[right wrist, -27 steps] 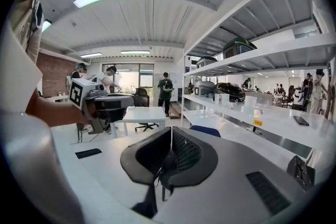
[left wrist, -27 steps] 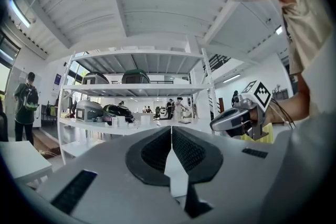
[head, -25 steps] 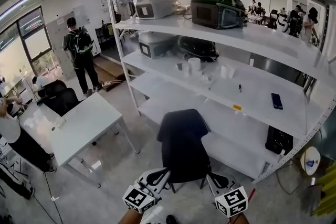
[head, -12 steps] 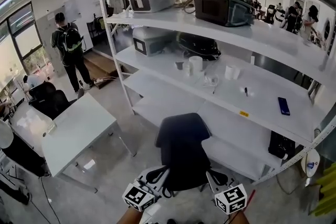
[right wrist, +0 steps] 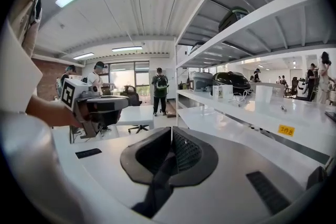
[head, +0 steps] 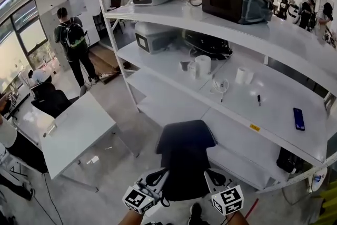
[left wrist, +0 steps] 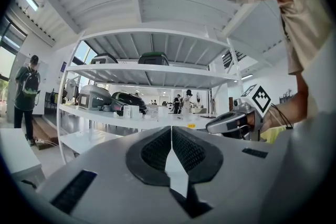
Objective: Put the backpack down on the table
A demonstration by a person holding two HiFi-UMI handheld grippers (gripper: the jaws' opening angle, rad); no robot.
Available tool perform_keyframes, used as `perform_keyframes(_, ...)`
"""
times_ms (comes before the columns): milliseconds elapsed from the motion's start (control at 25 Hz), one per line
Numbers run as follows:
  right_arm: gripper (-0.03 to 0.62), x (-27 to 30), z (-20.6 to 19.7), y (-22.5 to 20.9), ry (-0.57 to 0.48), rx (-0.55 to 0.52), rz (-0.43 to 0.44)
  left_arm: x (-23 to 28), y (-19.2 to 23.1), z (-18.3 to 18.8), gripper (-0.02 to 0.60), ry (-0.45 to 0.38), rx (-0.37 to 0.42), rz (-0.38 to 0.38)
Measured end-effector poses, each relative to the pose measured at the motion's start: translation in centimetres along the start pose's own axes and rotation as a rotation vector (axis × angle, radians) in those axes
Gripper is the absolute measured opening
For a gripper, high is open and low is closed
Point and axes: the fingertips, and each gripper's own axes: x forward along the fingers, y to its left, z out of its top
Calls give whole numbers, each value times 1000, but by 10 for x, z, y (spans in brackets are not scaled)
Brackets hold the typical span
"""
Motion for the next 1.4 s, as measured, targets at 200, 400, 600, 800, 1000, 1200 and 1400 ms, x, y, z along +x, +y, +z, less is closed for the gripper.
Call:
perform_keyframes(200,27,47,-7,-41,30,-4,73,54,26,-18,17,25,-9,32)
perform_keyframes(400,28,100,-33,-85,53,6,138,100,60,-63,17,78,-47,81)
perform_keyframes(600,28,146,-68,-113,94,40,197,120,98,-109,17,131,-104,130)
perform_keyframes(800,97,195,-126,-127,201,89,249,120,138,-169,18,201,-195,149)
perform_keyframes(1000,200,250,-207,-141,329,156,303,113,176,-257,103,302,-300,170)
perform_keyframes(1200,232,290,-293,-164,441,209,323,114,202,-343,237,348,-453,191)
perform_keyframes(1400,258,309,-370,-183,520,268,346,114,217,-409,309,377,-583,201)
